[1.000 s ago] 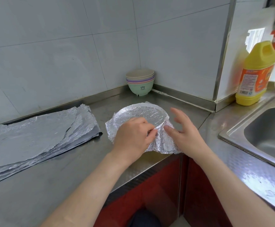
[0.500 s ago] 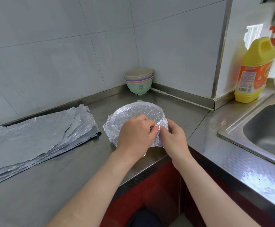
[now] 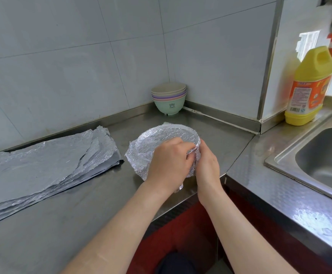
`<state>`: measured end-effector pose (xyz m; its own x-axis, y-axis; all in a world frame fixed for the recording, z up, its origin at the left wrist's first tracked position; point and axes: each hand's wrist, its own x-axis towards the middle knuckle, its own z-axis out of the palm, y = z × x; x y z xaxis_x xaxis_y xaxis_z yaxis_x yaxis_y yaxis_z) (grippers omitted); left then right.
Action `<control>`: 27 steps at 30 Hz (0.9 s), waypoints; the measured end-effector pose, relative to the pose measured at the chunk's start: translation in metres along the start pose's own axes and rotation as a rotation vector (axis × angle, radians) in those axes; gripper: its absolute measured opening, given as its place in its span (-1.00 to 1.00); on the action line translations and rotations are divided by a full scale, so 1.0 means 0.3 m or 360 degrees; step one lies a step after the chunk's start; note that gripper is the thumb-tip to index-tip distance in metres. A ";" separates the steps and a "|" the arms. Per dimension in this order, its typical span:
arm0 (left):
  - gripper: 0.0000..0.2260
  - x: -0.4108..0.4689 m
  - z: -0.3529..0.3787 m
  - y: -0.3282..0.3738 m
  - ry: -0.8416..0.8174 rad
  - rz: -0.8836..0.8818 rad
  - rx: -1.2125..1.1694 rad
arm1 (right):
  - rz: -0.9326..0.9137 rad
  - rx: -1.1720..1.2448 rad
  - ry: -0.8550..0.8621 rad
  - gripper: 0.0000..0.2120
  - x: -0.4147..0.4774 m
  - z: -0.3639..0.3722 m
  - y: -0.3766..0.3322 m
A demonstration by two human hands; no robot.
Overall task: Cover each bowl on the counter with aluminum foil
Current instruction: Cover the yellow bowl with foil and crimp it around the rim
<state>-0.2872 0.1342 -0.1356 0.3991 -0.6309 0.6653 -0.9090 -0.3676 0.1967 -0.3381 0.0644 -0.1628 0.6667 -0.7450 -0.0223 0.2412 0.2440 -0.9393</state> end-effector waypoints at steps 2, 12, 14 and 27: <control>-0.91 0.001 0.005 0.005 -0.0014 -0.0004 0.0017 | 0.0046 0.0055 0.0000 -0.57 -0.005 0.011 -0.006; -0.77 0.057 -0.097 -0.057 -0.0187 -0.0184 -0.0286 | 0.0115 0.0008 0.0041 -0.49 -0.011 0.003 -0.021; -0.79 0.087 -0.132 -0.125 -0.0070 -0.0330 -0.0181 | 0.0141 -0.0047 0.0076 -0.46 0.004 -0.003 -0.026; -0.68 0.116 -0.056 -0.301 -0.0689 -0.0745 -0.0025 | 0.0289 -0.0173 0.0181 -0.43 0.054 0.081 -0.005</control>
<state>-0.1932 0.1568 -0.1181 0.7639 -0.6262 0.1560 -0.6270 -0.6631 0.4089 -0.3105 0.0670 -0.1534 0.6068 -0.7617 -0.2272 0.0429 0.3168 -0.9475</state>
